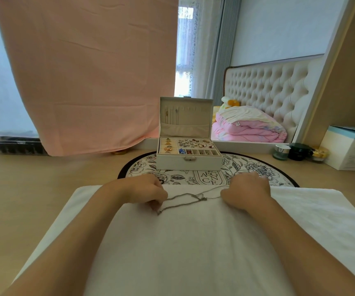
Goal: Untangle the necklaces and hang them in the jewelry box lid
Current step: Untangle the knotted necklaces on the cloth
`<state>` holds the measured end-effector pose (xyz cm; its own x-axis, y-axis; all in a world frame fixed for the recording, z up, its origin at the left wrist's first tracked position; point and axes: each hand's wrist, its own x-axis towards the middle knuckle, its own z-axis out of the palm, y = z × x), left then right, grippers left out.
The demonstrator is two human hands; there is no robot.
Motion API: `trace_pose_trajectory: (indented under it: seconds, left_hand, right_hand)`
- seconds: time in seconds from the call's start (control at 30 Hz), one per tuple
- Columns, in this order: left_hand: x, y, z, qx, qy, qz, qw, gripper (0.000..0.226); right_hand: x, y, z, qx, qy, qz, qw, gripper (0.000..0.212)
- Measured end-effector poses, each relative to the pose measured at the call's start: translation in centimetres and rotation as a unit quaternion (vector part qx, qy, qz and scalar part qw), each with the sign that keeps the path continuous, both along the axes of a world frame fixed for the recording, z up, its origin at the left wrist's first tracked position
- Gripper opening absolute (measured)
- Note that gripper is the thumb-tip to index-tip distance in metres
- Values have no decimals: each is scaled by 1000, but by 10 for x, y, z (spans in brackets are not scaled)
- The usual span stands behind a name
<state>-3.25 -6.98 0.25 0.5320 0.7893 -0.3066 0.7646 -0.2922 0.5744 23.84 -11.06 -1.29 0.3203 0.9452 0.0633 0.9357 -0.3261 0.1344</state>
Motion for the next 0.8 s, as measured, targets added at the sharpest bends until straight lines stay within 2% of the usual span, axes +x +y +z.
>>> trace_pose_trajectory:
  seconds: [0.03, 0.1, 0.17, 0.2, 0.27, 0.33, 0.4, 0.47, 0.53, 0.57, 0.63, 0.73, 0.8]
  left_hand:
    - [3, -1, -2, 32, 12, 0, 999, 24]
    - [14, -2, -8, 147, 11, 0, 989, 26]
    - [30, -3, -19, 245, -23, -8, 969, 11]
    - [36, -3, -24, 272, -25, -19, 962, 15]
    - [46, 2, -35, 298, -7, -31, 954, 22]
    - [50, 5, -38, 314, -13, -18, 949, 14]
    - [50, 5, -39, 281, -89, 38, 955, 11]
    - [47, 4, -34, 153, -244, 118, 950, 14]
    - [43, 5, -29, 42, -349, 166, 921, 17]
    - [41, 4, -27, 27, -355, 179, 917, 19]
    - [35, 6, -23, 83, -289, 191, 934, 23]
    - [28, 7, -20, 231, -95, 183, 951, 25]
    - [24, 7, -17, 261, -32, 188, 946, 25]
  right_hand:
    - [-3, 1, 0, 29, -13, 31, 999, 38]
    - [-9, 4, -3, 97, 71, 137, 983, 27]
    - [-12, 8, -11, 85, 184, 244, 948, 29]
    - [-14, 11, -15, 64, 196, 273, 939, 27]
    - [-15, 16, -19, 61, 198, 295, 933, 17]
    - [-13, 18, -18, 78, 223, 289, 928, 8]
    - [-11, 17, -18, 84, 247, 276, 925, 7]
    - [-9, 15, -19, 90, 308, 245, 915, 12]
    - [-7, 14, -17, 98, 421, 214, 876, 15]
    - [-7, 14, -15, 100, 469, 203, 854, 15]
    - [-3, 14, -13, 117, 490, 190, 843, 15]
    - [6, 15, -15, 161, 411, 166, 882, 12]
    - [12, 13, -15, 188, 371, 151, 897, 11]
